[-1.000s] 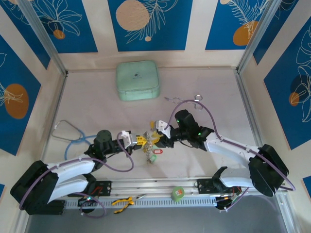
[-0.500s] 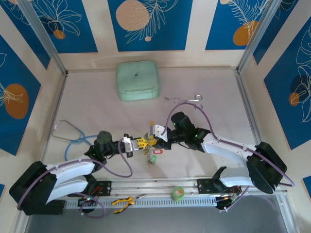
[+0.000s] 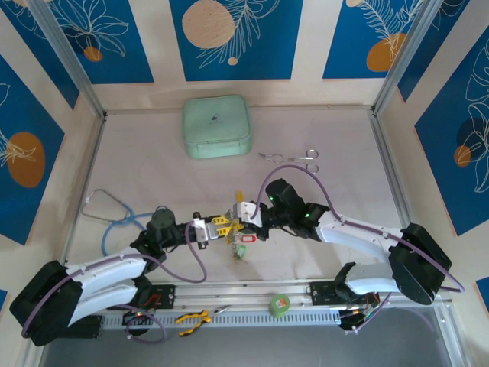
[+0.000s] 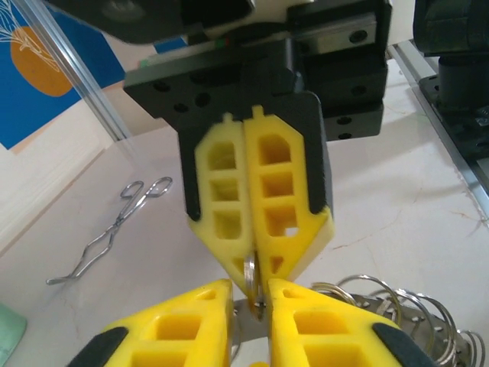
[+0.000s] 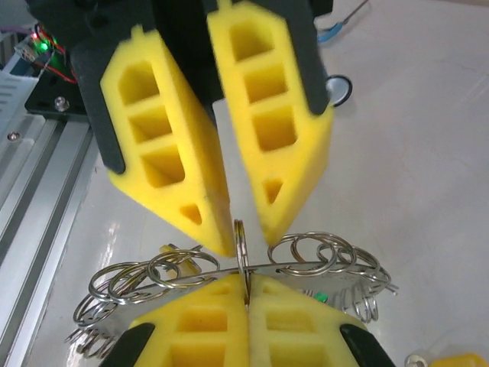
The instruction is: Put the keys on the keyring
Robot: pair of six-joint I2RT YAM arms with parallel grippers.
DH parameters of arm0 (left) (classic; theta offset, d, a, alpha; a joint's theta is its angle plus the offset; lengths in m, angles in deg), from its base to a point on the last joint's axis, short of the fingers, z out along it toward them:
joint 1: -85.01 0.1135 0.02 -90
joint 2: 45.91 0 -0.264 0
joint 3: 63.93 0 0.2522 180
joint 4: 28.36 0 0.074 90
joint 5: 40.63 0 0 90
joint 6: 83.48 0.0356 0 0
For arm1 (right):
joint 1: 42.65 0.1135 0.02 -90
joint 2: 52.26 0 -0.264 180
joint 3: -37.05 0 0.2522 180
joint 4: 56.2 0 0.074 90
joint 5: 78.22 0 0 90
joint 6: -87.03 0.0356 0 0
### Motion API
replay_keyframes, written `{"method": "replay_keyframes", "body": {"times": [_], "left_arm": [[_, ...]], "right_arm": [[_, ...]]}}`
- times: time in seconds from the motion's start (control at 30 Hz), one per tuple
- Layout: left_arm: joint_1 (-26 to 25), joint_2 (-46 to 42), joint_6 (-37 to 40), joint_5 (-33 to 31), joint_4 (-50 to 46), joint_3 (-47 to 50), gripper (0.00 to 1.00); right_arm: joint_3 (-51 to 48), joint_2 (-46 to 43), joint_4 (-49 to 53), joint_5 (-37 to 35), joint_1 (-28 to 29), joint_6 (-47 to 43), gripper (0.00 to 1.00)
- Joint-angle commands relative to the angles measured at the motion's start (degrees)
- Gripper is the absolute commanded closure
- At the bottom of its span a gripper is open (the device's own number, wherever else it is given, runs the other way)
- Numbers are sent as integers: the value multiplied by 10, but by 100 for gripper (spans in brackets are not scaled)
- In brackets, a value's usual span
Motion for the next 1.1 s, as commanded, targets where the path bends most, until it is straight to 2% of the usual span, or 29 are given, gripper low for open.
{"method": "replay_keyframes", "body": {"times": [0.0,0.1,0.27,0.37,0.57,0.63,0.67,0.7,0.77,0.87,1.07], "left_arm": [[-7,-23,11,-15,-51,-23,78],[-8,-35,20,-14,-90,-35,79],[-11,-31,30,-10,-125,-47,84],[-13,-27,32,-10,-135,-50,92],[-15,-22,36,-17,-147,-53,93],[-15,-22,38,-19,-146,-53,100],[-16,-23,41,-22,-143,-51,100],[-16,-25,43,-25,-137,-48,100],[-17,-32,48,-28,-112,-36,100],[-18,-39,51,-29,-62,-15,100],[-18,-33,55,-11,-38,-6,100]], "right_arm": [[46,8,84,-44,18,-57,100],[84,27,150,-84,33,-90,100],[120,36,188,-99,45,-101,100],[132,40,196,-109,53,-103,100],[124,25,179,-106,57,-92,100],[114,18,164,-102,56,-82,100],[105,12,154,-100,52,-73,98],[92,5,141,-93,45,-63,86],[60,-13,112,-70,21,-39,77],[14,-33,68,-38,-8,-10,75],[-1,-26,35,-23,-6,7,75]]}}
